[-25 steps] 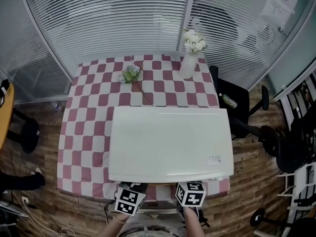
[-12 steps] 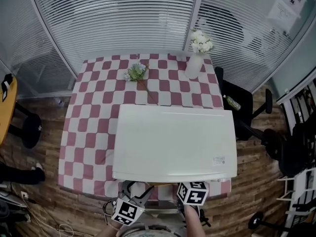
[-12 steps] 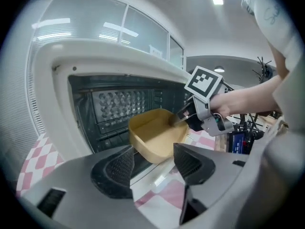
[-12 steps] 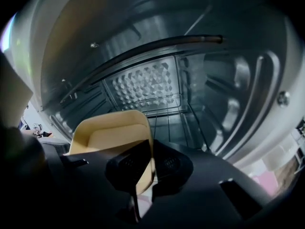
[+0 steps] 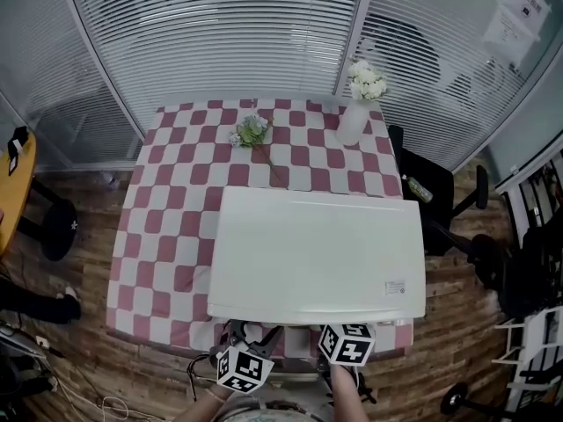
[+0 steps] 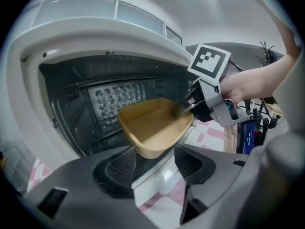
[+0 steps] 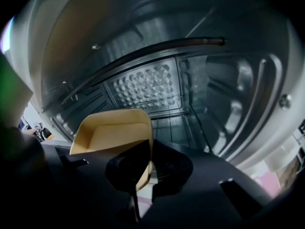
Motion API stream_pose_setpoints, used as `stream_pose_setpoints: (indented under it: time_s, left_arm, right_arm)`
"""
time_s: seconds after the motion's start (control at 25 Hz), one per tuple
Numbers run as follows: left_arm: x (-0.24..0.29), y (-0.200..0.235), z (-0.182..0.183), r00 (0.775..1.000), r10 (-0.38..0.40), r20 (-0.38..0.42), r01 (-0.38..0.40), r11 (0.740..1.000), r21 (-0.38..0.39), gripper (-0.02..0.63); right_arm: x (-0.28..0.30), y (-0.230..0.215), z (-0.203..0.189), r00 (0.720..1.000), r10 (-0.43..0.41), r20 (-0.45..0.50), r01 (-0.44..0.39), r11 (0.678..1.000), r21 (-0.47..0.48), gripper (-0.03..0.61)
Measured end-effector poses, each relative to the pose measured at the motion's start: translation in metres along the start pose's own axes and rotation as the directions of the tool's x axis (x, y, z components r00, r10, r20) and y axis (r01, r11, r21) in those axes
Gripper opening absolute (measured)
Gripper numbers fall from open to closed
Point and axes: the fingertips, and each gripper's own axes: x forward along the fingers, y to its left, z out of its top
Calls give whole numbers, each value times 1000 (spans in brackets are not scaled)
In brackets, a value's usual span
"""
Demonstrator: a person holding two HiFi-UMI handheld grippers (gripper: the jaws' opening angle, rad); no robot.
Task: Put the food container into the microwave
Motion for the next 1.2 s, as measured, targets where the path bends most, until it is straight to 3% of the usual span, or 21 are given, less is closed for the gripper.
stream_pose_setpoints:
  time_s: [0.16,0.24,0.44,0.76,1.2]
  left_arm:
    - [5,3,0,1000,-3,-11,3,1000,-23,256]
    - [6,3,0,1000,-8,-11,8,1000,-29,253]
    - [7,5,1,1000,-13,-12,12,998,-58,242]
    - [17,11,6,1000,0,-21,-1,998,-56,224]
    - [33,10,18,1000,-10,-24,9,999,-50,222]
  right_arm:
    - [-3,5,9,999,29,32,-28,999,-40,21]
    - [-6,9,12,997,66,46,-63,997,-53,92]
    - [-14,17,17,985,143,99,-135,987,-89,181]
    - [-30,20,19,976,170,138,-147,976,-162,227]
    - [-62,20,9,959,233,161,-209,966,-155,260]
